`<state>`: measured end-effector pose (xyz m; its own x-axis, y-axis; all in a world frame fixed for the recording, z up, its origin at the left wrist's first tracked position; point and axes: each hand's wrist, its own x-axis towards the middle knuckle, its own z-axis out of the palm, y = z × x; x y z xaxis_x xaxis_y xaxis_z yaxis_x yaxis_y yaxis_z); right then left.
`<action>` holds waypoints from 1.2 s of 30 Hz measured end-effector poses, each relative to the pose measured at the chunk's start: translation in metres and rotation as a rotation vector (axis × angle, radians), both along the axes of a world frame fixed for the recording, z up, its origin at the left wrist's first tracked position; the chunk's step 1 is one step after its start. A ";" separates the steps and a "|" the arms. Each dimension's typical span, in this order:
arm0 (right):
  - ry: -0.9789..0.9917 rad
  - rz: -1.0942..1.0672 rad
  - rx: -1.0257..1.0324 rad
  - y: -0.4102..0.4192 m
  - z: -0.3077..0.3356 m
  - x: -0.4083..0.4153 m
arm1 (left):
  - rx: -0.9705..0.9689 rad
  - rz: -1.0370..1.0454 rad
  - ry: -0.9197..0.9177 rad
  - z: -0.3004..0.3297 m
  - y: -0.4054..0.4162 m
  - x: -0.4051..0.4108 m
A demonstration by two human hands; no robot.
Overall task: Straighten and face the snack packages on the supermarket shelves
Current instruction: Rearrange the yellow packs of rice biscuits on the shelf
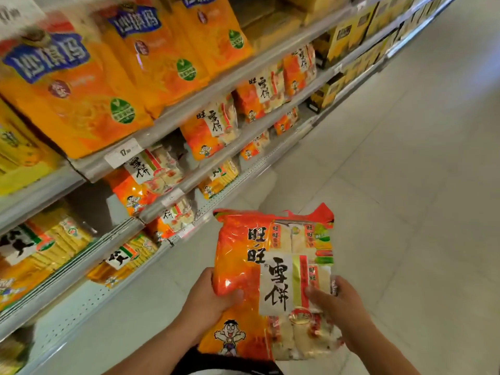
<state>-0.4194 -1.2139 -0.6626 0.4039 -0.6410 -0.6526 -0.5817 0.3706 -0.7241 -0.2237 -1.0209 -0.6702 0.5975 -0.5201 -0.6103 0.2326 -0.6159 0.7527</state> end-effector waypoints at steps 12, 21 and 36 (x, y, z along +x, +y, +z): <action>0.079 0.106 0.199 -0.185 -0.033 0.155 | 0.097 0.039 0.039 -0.044 -0.159 0.136; 0.150 0.473 0.217 -0.295 -0.140 0.264 | 0.444 0.045 -0.029 -0.128 -0.226 0.165; 0.002 0.782 0.166 -0.421 -0.430 0.424 | 0.294 0.199 -0.214 -0.451 -0.292 0.279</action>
